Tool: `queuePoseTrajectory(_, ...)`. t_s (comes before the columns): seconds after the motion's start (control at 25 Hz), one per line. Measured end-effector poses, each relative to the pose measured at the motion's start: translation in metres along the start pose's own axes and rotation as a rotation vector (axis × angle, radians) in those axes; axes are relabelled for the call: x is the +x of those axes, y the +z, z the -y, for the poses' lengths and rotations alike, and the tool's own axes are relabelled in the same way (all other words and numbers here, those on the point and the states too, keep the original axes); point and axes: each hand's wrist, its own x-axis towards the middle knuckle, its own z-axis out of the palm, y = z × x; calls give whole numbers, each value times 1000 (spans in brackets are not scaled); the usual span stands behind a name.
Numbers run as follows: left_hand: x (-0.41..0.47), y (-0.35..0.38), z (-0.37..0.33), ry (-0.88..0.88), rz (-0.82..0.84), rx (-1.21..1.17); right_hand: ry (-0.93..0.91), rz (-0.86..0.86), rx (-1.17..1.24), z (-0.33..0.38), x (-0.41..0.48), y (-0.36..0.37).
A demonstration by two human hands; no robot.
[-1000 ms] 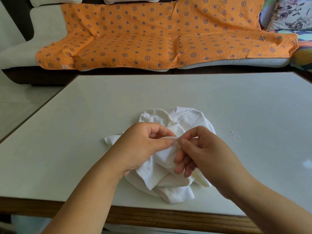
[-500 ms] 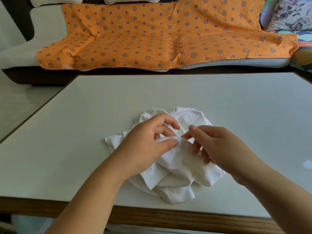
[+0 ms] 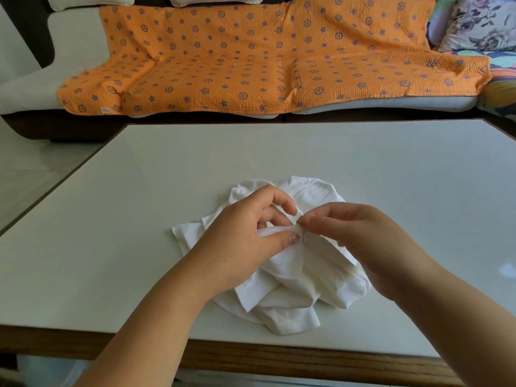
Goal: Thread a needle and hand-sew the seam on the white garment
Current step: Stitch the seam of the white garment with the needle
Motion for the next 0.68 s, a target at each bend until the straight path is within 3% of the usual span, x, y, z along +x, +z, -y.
queuePoseTrajectory(0.12, 4, 2, 7, -75, -21, -15, -84, -188, 96, 1, 6, -3)
queuePoseTrajectory(0.44, 5, 1, 13, -152, 37, -52, -64, -80, 775, 12, 17, -22)
queuePoseTrajectory(0.68, 5, 1, 15, -192, 54, -74, -222, -148, 739, 7, 27, -40)
